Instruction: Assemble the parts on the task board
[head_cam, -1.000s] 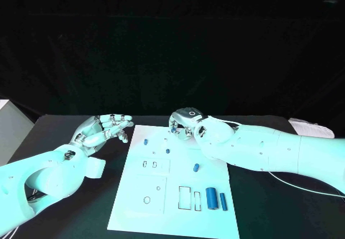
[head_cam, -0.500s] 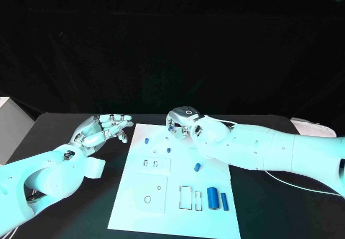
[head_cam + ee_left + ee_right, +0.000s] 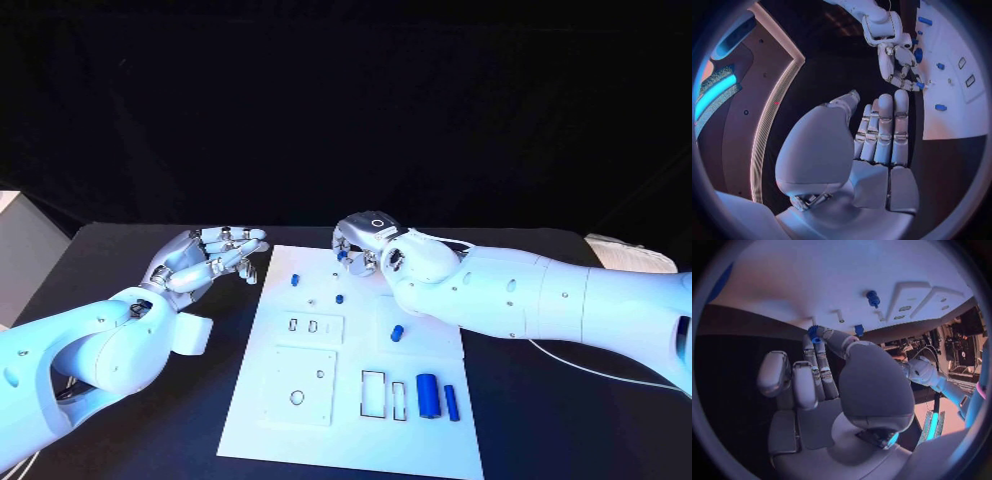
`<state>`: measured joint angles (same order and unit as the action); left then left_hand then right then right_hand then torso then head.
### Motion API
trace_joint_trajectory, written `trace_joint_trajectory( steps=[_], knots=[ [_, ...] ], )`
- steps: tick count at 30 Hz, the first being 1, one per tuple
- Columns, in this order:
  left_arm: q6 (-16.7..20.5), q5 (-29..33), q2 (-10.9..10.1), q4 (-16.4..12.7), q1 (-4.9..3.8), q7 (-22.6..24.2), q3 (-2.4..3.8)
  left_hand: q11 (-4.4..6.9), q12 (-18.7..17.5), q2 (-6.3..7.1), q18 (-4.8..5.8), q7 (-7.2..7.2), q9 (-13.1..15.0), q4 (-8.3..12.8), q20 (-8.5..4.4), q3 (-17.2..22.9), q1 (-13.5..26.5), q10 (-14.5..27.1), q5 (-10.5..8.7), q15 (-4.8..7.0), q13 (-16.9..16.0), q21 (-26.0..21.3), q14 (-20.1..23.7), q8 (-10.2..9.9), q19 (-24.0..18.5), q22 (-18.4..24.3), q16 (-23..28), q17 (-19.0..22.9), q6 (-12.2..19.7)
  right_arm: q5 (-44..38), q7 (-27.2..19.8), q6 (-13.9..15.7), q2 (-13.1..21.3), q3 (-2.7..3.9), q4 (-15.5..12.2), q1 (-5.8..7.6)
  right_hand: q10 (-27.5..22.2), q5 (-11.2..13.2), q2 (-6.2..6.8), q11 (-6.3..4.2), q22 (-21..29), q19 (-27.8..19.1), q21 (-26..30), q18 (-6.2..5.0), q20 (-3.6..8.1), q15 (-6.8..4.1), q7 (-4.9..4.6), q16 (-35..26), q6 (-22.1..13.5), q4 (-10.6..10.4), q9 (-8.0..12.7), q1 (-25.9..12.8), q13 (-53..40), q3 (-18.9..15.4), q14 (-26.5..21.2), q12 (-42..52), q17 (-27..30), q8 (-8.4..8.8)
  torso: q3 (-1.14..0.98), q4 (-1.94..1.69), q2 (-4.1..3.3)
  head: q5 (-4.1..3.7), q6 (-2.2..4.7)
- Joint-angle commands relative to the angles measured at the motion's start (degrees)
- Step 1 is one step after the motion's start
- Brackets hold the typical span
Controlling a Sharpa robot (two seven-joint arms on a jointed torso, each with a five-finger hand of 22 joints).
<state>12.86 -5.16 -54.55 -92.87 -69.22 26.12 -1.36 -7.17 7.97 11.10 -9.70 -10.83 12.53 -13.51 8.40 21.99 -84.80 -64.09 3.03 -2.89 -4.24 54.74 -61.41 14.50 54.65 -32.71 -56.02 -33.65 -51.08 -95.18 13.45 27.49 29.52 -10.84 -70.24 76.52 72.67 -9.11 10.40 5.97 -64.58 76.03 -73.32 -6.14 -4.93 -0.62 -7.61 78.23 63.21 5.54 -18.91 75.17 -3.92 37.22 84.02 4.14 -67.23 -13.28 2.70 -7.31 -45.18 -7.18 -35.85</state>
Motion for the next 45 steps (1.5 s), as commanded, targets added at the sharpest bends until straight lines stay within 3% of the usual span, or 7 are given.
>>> trace_joint_trajectory(
  steps=[1,20,45],
  knots=[
    [-0.68,0.12,0.13,-0.09,-0.13,0.42,0.06,-0.02,-0.26,0.46,-0.75,-0.03,-0.02,0.18,0.12,0.25,-0.27,0.26,-0.15,-0.15,0.05,0.32,0.29,-0.22,-0.37,-0.05,-0.20,-0.08,0.19,-0.87,0.35,-2.15,-0.13,-0.06,0.22,-0.09,2.48,-0.22,-0.37,-2.41,0.08,0.07,-0.08,0.73,-0.04,-0.35,-0.18,0.30,-0.45,-0.07,-0.07,1.01,-1.02,0.22,1.85,-0.14,0.00,-0.11,0.03,-0.01,-0.05,0.00,-0.08],
    [-0.67,0.12,0.13,0.10,-0.13,0.42,0.06,-0.04,-0.29,0.49,-0.75,-0.05,-0.01,0.26,0.15,0.34,-0.24,0.31,-0.15,-0.17,0.05,0.49,0.35,-0.22,-0.50,-0.16,-0.22,-0.07,0.20,-1.47,1.08,-4.40,-0.08,-0.08,0.36,-0.12,2.18,-0.13,-0.21,-2.30,0.27,-0.14,0.09,0.67,-0.11,-0.26,-0.26,0.30,-0.77,-0.10,-0.22,0.82,-0.95,0.21,1.81,-0.36,0.12,0.01,0.04,0.04,-0.23,0.03,-0.19],
    [-0.85,0.18,0.15,0.53,-0.13,0.34,0.06,-0.05,-0.31,0.49,-0.76,-0.04,-0.01,0.32,0.16,0.41,-0.24,0.35,-0.15,-0.18,0.06,0.59,0.38,-0.22,-0.58,-0.22,-0.23,-0.06,0.20,-2.42,2.37,-2.34,0.27,-0.08,-0.44,-0.22,2.09,-0.10,0.07,-2.25,0.05,-0.11,-0.01,0.71,-0.19,-0.19,-0.29,0.43,-0.91,-0.17,-0.40,0.53,-0.94,0.09,1.83,-0.40,-0.01,0.05,0.06,0.10,-0.37,0.02,0.00]
  ],
)
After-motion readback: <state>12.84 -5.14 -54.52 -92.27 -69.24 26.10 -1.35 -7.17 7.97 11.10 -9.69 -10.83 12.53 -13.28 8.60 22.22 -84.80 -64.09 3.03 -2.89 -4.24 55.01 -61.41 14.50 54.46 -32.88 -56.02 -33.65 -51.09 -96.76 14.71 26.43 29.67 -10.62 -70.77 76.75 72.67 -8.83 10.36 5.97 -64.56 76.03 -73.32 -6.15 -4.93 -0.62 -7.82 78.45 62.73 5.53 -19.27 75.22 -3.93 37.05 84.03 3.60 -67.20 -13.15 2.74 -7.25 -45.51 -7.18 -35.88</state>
